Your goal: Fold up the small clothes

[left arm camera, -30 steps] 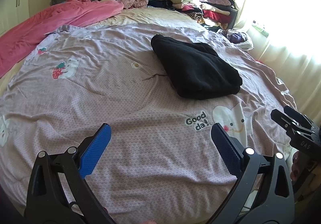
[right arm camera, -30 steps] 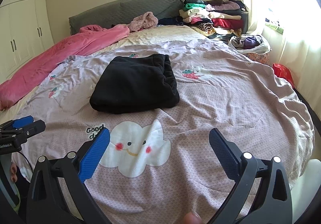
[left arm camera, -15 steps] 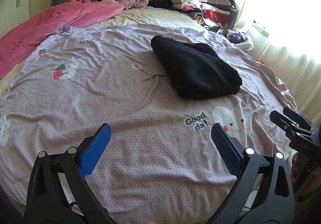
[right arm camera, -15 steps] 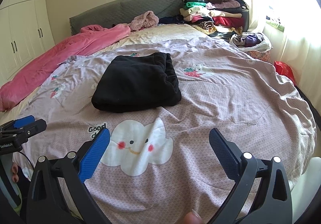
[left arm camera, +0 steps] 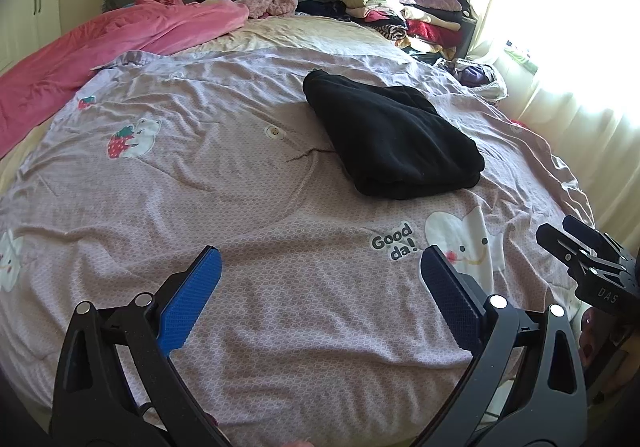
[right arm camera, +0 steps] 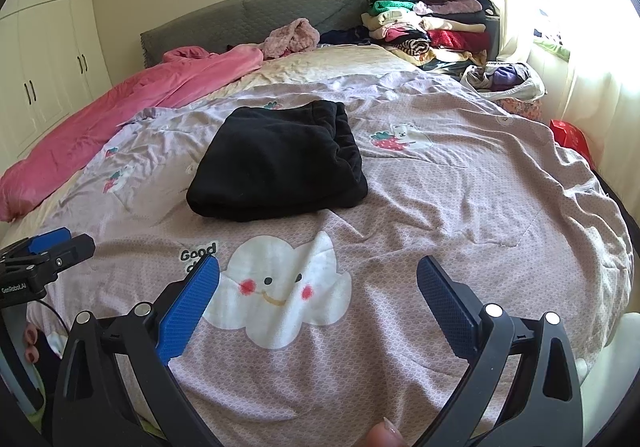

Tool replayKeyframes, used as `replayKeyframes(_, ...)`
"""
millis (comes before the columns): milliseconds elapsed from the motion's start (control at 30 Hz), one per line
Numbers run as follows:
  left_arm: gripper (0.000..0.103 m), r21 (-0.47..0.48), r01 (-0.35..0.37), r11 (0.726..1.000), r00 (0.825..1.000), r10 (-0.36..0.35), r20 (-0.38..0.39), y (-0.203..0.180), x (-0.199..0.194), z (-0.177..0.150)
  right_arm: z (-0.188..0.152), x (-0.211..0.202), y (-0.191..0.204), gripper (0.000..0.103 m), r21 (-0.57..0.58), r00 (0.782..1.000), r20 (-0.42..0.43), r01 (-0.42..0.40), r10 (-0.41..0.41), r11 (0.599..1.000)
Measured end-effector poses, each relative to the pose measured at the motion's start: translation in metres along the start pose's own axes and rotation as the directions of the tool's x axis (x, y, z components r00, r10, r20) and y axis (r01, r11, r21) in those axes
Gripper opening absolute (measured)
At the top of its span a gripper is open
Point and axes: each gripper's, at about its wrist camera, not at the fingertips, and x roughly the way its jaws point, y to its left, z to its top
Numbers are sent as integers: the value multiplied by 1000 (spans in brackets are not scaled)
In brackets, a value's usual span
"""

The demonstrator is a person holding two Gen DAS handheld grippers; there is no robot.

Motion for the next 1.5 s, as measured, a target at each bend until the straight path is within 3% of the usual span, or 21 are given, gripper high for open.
replayKeyframes(1067, 94, 12, -8, 1000, 1000, 8, -18, 4, 1, -3, 1, -2, -4, 99, 8, 1000, -5, 24, -24, 1000)
replayKeyframes(1233, 94, 20, -74, 997, 995, 75, -64, 9, 12, -5, 0, -6, -20, 99, 56, 996, -1, 93, -94, 994)
replayKeyframes(1300, 94, 8, -142, 990, 986, 142, -89, 18, 17, -5, -5, -14, -39, 99, 104, 982, 10, 186, -188, 977)
replayKeyframes(1367, 94, -47, -161, 986, 982, 155, -112, 40, 19, -4, -12, -21, -62, 99, 163, 960, 3, 275, -279, 947)
replayKeyframes(1433, 94, -105, -164, 981, 981, 150, -125, 61, 19, 2, -25, -35, -105, 99, 268, 919, -23, 384, -393, 883)
replayKeyframes(1500, 94, -204, -173, 964, 981, 149, -125, 108, 16, 14, -39, -47, -149, 99, 358, 878, -76, 467, -473, 809)
